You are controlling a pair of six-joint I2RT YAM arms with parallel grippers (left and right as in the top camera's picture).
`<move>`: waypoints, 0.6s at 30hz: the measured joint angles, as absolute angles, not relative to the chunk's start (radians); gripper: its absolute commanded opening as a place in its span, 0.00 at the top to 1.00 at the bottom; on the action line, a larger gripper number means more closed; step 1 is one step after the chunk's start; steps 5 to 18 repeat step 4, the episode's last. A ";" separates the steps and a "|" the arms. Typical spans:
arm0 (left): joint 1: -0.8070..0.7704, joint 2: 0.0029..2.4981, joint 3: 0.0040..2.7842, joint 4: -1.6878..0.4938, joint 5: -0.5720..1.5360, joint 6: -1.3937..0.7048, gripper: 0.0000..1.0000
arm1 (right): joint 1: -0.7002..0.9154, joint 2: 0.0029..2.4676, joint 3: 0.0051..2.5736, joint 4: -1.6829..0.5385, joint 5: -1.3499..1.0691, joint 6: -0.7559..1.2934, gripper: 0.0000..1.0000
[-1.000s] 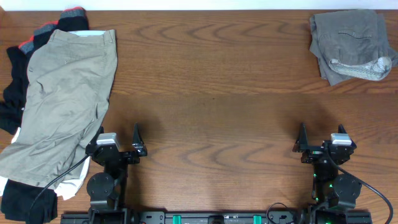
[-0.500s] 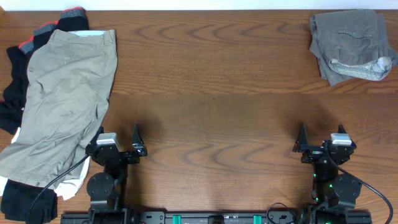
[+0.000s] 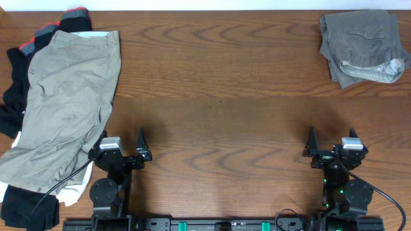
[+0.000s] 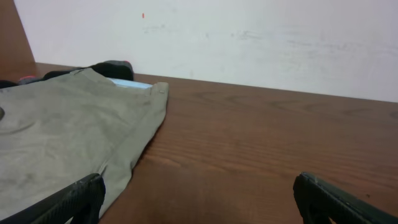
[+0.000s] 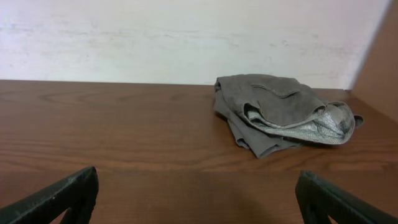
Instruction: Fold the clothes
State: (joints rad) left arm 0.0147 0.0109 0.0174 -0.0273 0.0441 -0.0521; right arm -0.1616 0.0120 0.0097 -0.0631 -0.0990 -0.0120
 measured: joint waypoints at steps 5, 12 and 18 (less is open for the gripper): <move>0.015 0.011 0.017 -0.027 0.044 -0.052 0.02 | -0.162 0.012 0.010 -0.063 -0.099 -0.012 0.01; 0.015 0.011 0.017 -0.027 0.044 -0.052 0.02 | -0.162 0.012 0.010 -0.063 -0.099 -0.012 0.01; 0.015 0.011 0.017 -0.027 0.044 -0.052 0.02 | -0.162 0.012 0.010 -0.063 -0.099 -0.012 0.01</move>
